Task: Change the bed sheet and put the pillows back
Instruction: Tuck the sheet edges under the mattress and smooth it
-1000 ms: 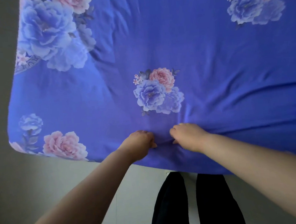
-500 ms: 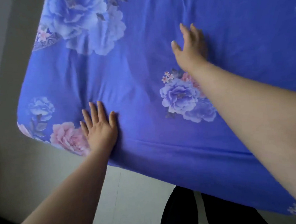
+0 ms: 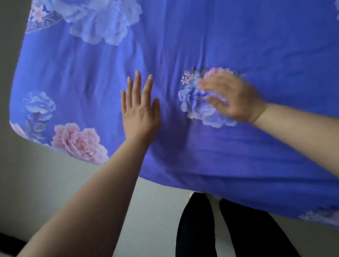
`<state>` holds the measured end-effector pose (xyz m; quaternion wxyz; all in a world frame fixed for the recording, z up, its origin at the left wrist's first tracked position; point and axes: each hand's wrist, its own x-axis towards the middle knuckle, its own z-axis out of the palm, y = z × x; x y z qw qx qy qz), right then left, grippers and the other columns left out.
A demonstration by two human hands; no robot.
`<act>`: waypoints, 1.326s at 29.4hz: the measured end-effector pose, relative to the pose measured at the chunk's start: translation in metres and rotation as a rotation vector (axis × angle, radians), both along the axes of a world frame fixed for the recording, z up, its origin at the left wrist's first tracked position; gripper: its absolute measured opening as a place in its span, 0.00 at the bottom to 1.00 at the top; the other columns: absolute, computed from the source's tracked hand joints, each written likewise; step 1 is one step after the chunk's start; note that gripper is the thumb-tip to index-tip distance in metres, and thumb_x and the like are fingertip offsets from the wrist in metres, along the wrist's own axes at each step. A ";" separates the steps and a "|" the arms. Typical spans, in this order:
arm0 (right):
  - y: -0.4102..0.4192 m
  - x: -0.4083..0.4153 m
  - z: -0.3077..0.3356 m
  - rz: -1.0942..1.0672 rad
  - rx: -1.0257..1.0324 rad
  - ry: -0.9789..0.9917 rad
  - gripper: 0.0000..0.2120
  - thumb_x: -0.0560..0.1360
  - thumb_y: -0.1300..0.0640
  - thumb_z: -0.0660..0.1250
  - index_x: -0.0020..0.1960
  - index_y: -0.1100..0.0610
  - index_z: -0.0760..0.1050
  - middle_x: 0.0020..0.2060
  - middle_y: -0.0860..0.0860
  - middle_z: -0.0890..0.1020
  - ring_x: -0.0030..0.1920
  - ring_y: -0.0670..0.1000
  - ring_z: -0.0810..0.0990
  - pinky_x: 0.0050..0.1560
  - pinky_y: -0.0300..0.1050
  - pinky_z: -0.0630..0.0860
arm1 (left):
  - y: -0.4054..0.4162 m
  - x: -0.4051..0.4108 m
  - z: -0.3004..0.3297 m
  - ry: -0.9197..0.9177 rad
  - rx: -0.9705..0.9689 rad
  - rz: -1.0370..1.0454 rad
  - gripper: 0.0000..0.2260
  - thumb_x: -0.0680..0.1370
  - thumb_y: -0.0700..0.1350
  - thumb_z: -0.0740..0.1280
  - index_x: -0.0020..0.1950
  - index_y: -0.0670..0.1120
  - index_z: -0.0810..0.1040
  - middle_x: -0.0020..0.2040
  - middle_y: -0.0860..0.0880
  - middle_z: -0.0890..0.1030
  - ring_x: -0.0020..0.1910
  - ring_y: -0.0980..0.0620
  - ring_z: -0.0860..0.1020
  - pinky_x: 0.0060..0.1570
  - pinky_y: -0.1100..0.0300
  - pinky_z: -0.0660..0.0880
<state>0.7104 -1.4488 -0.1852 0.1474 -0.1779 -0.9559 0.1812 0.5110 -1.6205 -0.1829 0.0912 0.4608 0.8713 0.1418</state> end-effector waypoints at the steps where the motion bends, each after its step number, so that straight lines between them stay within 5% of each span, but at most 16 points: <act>1: 0.039 0.002 0.000 -0.185 -0.004 -0.103 0.22 0.80 0.45 0.55 0.65 0.58 0.75 0.64 0.56 0.76 0.62 0.61 0.76 0.65 0.54 0.68 | 0.020 0.010 -0.003 0.012 -0.016 -0.095 0.24 0.79 0.49 0.56 0.76 0.51 0.61 0.77 0.47 0.59 0.76 0.45 0.55 0.73 0.50 0.50; 4: 0.039 0.048 -0.018 -0.482 -0.149 -0.473 0.31 0.74 0.34 0.47 0.66 0.49 0.73 0.68 0.52 0.71 0.67 0.58 0.69 0.66 0.54 0.63 | 0.051 0.049 -0.016 -0.008 -0.101 -0.262 0.24 0.79 0.53 0.53 0.76 0.54 0.59 0.77 0.50 0.59 0.76 0.47 0.56 0.73 0.49 0.51; 8: -0.141 0.150 0.001 -0.017 -0.292 -0.549 0.23 0.74 0.35 0.53 0.51 0.47 0.79 0.52 0.47 0.79 0.54 0.55 0.78 0.54 0.52 0.73 | 0.042 0.107 -0.027 -0.073 -0.288 -0.457 0.22 0.81 0.54 0.54 0.76 0.55 0.60 0.77 0.53 0.58 0.77 0.49 0.55 0.73 0.47 0.50; 11: -0.187 0.214 0.026 0.200 -0.451 -0.638 0.20 0.76 0.35 0.54 0.43 0.48 0.77 0.41 0.43 0.79 0.42 0.49 0.79 0.42 0.43 0.74 | 0.033 0.160 -0.022 -0.102 -0.440 -0.598 0.22 0.81 0.57 0.53 0.75 0.59 0.58 0.78 0.56 0.52 0.77 0.48 0.49 0.73 0.44 0.46; 13: -0.168 0.236 0.025 -0.003 -0.405 -0.439 0.17 0.77 0.39 0.57 0.44 0.49 0.78 0.40 0.44 0.79 0.41 0.49 0.80 0.39 0.41 0.75 | 0.032 0.189 -0.018 -0.109 -0.485 -0.685 0.22 0.80 0.59 0.53 0.75 0.60 0.58 0.78 0.56 0.50 0.77 0.49 0.48 0.73 0.42 0.46; 15: -0.129 0.259 0.024 -0.503 -0.508 -0.216 0.11 0.77 0.47 0.63 0.48 0.53 0.79 0.42 0.49 0.81 0.42 0.53 0.80 0.43 0.44 0.75 | 0.037 0.221 -0.013 -0.135 -0.514 -0.788 0.23 0.80 0.60 0.53 0.75 0.60 0.57 0.78 0.56 0.50 0.77 0.49 0.48 0.73 0.43 0.46; 19: -0.051 0.333 0.031 -1.516 -1.123 0.247 0.18 0.79 0.45 0.58 0.57 0.58 0.74 0.53 0.57 0.80 0.48 0.56 0.79 0.41 0.49 0.75 | 0.048 0.290 0.002 -0.188 -0.570 -0.731 0.25 0.78 0.62 0.55 0.74 0.56 0.61 0.78 0.52 0.53 0.76 0.47 0.54 0.72 0.49 0.53; 22: -0.044 0.388 0.048 -1.793 -1.338 0.398 0.27 0.78 0.37 0.54 0.62 0.57 0.72 0.54 0.52 0.76 0.48 0.54 0.78 0.34 0.44 0.73 | 0.062 0.336 0.016 -0.208 -0.524 -0.662 0.27 0.78 0.62 0.57 0.74 0.53 0.62 0.76 0.50 0.58 0.73 0.47 0.59 0.70 0.51 0.58; 25: -0.048 0.424 0.081 -1.665 -1.395 0.274 0.25 0.78 0.37 0.54 0.55 0.57 0.75 0.50 0.52 0.79 0.40 0.50 0.80 0.35 0.44 0.73 | 0.087 0.395 0.036 -0.301 -0.416 -0.633 0.28 0.78 0.60 0.58 0.75 0.52 0.59 0.76 0.50 0.60 0.74 0.48 0.60 0.70 0.50 0.59; 28: -0.048 0.451 0.133 -1.404 -1.201 0.188 0.18 0.80 0.46 0.57 0.47 0.58 0.78 0.46 0.55 0.84 0.37 0.51 0.82 0.41 0.48 0.77 | 0.129 0.471 0.067 -0.710 -0.257 -0.379 0.28 0.80 0.54 0.60 0.77 0.47 0.56 0.76 0.45 0.60 0.74 0.48 0.59 0.73 0.51 0.57; 31: -0.039 0.480 0.199 -1.231 -0.576 0.266 0.09 0.77 0.52 0.65 0.45 0.57 0.79 0.44 0.53 0.85 0.44 0.53 0.84 0.47 0.52 0.79 | 0.170 0.530 0.101 -1.245 -0.385 0.244 0.37 0.75 0.68 0.57 0.77 0.48 0.57 0.74 0.45 0.64 0.70 0.44 0.68 0.66 0.49 0.68; 33: -0.017 0.512 0.235 -1.167 -0.052 0.269 0.08 0.76 0.52 0.65 0.50 0.55 0.80 0.52 0.52 0.83 0.53 0.55 0.80 0.55 0.53 0.76 | 0.183 0.561 0.122 -1.608 -0.567 0.470 0.43 0.68 0.77 0.53 0.72 0.48 0.67 0.69 0.45 0.72 0.62 0.44 0.74 0.58 0.49 0.73; 35: 0.012 0.559 0.250 -1.334 0.172 0.010 0.22 0.72 0.44 0.66 0.62 0.54 0.74 0.69 0.56 0.70 0.68 0.62 0.69 0.65 0.63 0.63 | 0.188 0.590 0.139 -1.797 -0.518 0.551 0.38 0.69 0.74 0.57 0.67 0.48 0.74 0.63 0.48 0.77 0.55 0.49 0.78 0.58 0.51 0.73; 37: 0.032 0.598 0.240 -1.640 -0.290 -0.215 0.46 0.68 0.37 0.69 0.76 0.58 0.55 0.76 0.58 0.52 0.74 0.64 0.55 0.68 0.65 0.58 | 0.194 0.611 0.150 -1.788 -0.421 0.581 0.26 0.75 0.66 0.61 0.56 0.46 0.80 0.51 0.48 0.82 0.42 0.51 0.80 0.47 0.58 0.77; 39: 0.032 0.608 0.220 -1.796 -0.981 -0.026 0.51 0.69 0.45 0.73 0.76 0.66 0.46 0.76 0.61 0.54 0.74 0.60 0.58 0.70 0.51 0.60 | 0.204 0.622 0.155 -1.642 -0.338 0.566 0.17 0.77 0.55 0.65 0.54 0.42 0.81 0.49 0.44 0.82 0.44 0.47 0.82 0.47 0.55 0.79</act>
